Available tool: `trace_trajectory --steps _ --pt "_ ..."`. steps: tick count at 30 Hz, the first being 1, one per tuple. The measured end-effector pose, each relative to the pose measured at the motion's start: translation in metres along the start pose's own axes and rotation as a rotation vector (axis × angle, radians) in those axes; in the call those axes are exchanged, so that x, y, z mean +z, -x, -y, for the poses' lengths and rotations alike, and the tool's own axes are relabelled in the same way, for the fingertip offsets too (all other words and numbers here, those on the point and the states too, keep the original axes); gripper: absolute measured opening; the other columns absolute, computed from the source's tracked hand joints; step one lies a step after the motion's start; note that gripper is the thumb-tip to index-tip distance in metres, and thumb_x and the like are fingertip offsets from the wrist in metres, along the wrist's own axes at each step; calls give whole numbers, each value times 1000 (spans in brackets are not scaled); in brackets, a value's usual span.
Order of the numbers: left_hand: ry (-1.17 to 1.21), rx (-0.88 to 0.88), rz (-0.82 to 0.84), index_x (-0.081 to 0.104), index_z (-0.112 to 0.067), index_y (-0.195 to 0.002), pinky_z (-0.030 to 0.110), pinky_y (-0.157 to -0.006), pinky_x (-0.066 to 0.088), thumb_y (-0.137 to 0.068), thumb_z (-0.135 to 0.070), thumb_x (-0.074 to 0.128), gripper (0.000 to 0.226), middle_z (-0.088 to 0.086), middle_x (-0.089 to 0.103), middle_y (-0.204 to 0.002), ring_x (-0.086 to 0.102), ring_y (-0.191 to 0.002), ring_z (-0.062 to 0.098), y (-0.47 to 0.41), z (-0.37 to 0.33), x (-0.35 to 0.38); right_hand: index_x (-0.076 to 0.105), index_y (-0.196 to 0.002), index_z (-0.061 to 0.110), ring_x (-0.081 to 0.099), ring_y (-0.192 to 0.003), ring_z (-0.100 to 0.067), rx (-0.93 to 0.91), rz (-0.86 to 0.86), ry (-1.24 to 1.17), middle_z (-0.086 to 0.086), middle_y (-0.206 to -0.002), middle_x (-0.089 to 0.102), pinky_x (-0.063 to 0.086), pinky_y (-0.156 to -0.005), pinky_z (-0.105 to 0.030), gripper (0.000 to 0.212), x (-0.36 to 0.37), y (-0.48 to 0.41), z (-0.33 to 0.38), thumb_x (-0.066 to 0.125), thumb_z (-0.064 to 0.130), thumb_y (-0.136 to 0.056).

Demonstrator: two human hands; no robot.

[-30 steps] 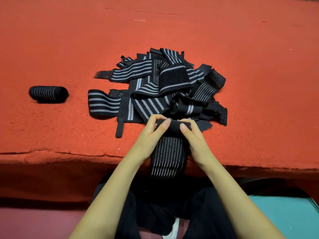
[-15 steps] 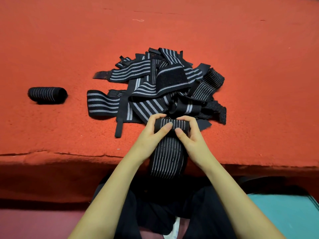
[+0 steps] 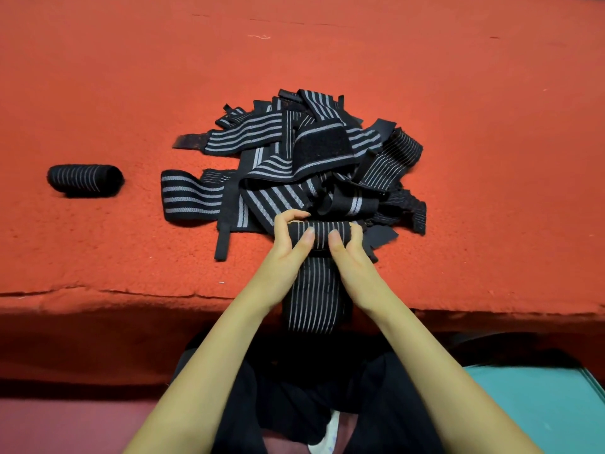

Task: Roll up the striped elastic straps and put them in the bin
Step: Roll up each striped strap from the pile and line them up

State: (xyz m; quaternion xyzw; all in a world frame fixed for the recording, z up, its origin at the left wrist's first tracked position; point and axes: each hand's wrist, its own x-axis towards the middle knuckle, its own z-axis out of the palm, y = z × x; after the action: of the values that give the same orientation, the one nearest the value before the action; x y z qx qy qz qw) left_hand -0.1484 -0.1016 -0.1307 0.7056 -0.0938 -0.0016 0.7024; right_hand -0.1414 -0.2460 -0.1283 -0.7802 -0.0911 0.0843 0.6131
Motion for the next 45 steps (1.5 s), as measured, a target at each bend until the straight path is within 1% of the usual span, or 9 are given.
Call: trace_trajectory --steps 5,8,14,22,29,33,38,41,45 --pt "-29 -31 -67 47 -30 -112 19 -97 38 -96 -51 39 27 -14 55 -113 52 -106 -4 -1 -2 2 30 -126 25 45 -108 20 -47 -16 -22 24 -119 47 33 -100 -22 26 -3 2 -3 39 32 -102" --pt "-55 -41 -91 55 -26 -101 21 -91 39 -96 -42 44 20 -16 60 -98 54 -93 -7 -4 -3 1 34 -123 27 50 -110 6 -61 -32 -49 16 -118 52 38 -103 -30 29 -5 1 -6 46 38 -99" --pt "8 17 -25 54 -22 -106 31 -97 41 -92 -30 53 16 1 57 -106 54 -101 9 0 1 -5 48 -109 36 56 -107 -7 -86 -53 -100 9 -109 57 44 -101 -38 38 -5 0 -5 51 62 -80" --pt "-60 -87 -83 55 -31 -103 24 -94 40 -88 -60 50 33 -16 60 -102 55 -99 -3 -4 0 0 44 -116 32 54 -110 -10 -116 -69 -82 2 -117 54 43 -103 -40 28 -6 4 -6 48 44 -90" --pt "87 -23 -72 54 -22 -109 17 -86 45 -92 -23 61 18 -4 60 -104 57 -96 2 2 0 -5 50 -117 21 62 -97 0 -58 -21 -239 11 -99 69 46 -89 -27 28 -5 2 -3 56 35 -94" --pt "40 -64 -102 54 -28 -107 23 -93 45 -86 -42 57 26 -9 61 -105 58 -98 1 -1 -2 -2 46 -116 22 61 -97 0 -86 -23 -255 5 -105 64 48 -84 -21 21 -8 3 -4 53 19 -97" --pt "-70 -87 -70 49 -29 -103 16 -82 40 -95 -36 52 11 -13 59 -95 56 -85 -11 -2 -2 -1 41 -118 30 55 -100 -2 -120 -7 -179 3 -109 56 47 -91 -26 31 -9 3 -5 51 29 -88" --pt "16 -43 -62 50 -29 -106 18 -88 43 -94 -31 58 14 -10 58 -102 56 -93 -4 0 -2 -4 40 -119 28 58 -94 7 -113 -3 -193 4 -108 56 47 -83 -17 30 -6 3 -3 52 27 -91" --pt "60 29 -28 56 -34 -107 35 -99 42 -83 -37 64 25 0 58 -108 55 -102 12 2 -3 -6 46 -112 28 57 -99 8 -73 -30 -208 10 -109 57 45 -88 -22 29 -3 4 1 50 49 -92"
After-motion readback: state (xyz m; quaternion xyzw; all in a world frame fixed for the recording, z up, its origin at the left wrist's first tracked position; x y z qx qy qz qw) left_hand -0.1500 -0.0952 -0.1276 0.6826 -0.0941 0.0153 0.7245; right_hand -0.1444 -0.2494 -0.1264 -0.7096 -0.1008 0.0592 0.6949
